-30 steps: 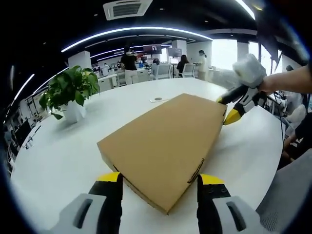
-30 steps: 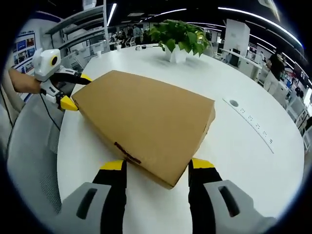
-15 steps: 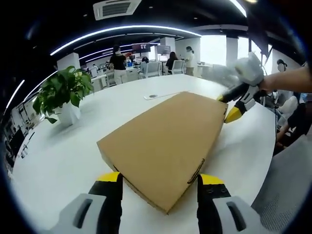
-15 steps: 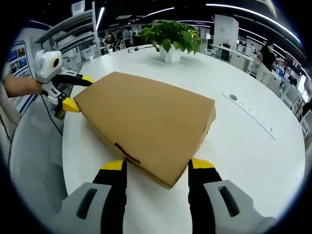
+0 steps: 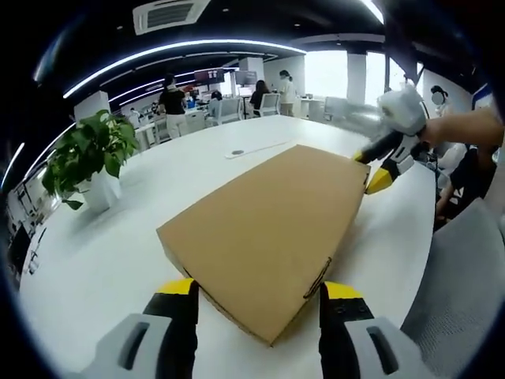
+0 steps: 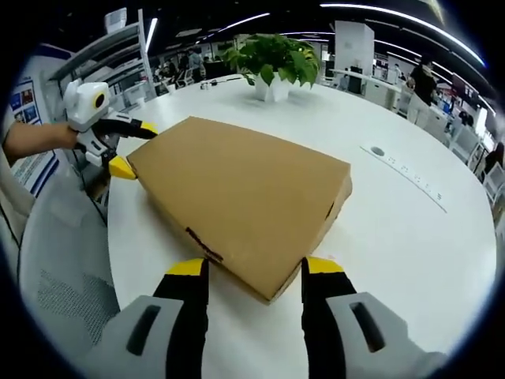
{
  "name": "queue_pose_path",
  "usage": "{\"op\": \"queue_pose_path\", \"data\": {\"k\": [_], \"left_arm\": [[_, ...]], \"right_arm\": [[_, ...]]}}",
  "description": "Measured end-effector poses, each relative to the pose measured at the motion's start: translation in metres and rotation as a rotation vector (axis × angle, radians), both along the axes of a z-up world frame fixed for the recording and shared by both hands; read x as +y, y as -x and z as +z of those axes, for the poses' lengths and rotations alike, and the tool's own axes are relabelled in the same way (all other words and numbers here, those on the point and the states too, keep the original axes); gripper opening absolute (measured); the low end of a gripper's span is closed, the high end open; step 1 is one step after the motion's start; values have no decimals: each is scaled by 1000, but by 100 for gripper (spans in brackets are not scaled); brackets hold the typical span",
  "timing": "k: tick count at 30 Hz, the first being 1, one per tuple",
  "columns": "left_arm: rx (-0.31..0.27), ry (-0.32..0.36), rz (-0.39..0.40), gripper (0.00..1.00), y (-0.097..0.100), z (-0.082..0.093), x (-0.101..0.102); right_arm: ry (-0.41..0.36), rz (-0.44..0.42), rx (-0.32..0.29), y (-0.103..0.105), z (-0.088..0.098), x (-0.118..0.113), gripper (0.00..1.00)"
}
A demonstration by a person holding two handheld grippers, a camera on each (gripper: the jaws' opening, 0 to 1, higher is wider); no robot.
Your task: Operate the shoe box by opening the lid, removing the specified soft item, and placing it in the target area until the item is outside and the box remains undamaged.
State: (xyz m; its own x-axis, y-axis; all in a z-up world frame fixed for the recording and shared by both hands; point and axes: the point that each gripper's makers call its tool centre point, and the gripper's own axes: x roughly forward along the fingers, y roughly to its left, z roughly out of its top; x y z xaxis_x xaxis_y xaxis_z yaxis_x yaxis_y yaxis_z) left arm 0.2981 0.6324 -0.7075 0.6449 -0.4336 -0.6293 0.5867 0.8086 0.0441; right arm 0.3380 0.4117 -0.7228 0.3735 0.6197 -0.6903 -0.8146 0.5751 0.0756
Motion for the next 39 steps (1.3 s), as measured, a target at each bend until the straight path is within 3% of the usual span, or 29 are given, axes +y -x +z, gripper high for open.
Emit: {"op": "queue_pose_path", "data": {"k": [18,39], "left_arm": [[36,-53,-111,64,3,4,30],[59,-77,-183,65,3,3,56]], "right_arm": [[-24,-6,-11,32,1,30,36],[-63,-34,-20,49,2,53,34]]}}
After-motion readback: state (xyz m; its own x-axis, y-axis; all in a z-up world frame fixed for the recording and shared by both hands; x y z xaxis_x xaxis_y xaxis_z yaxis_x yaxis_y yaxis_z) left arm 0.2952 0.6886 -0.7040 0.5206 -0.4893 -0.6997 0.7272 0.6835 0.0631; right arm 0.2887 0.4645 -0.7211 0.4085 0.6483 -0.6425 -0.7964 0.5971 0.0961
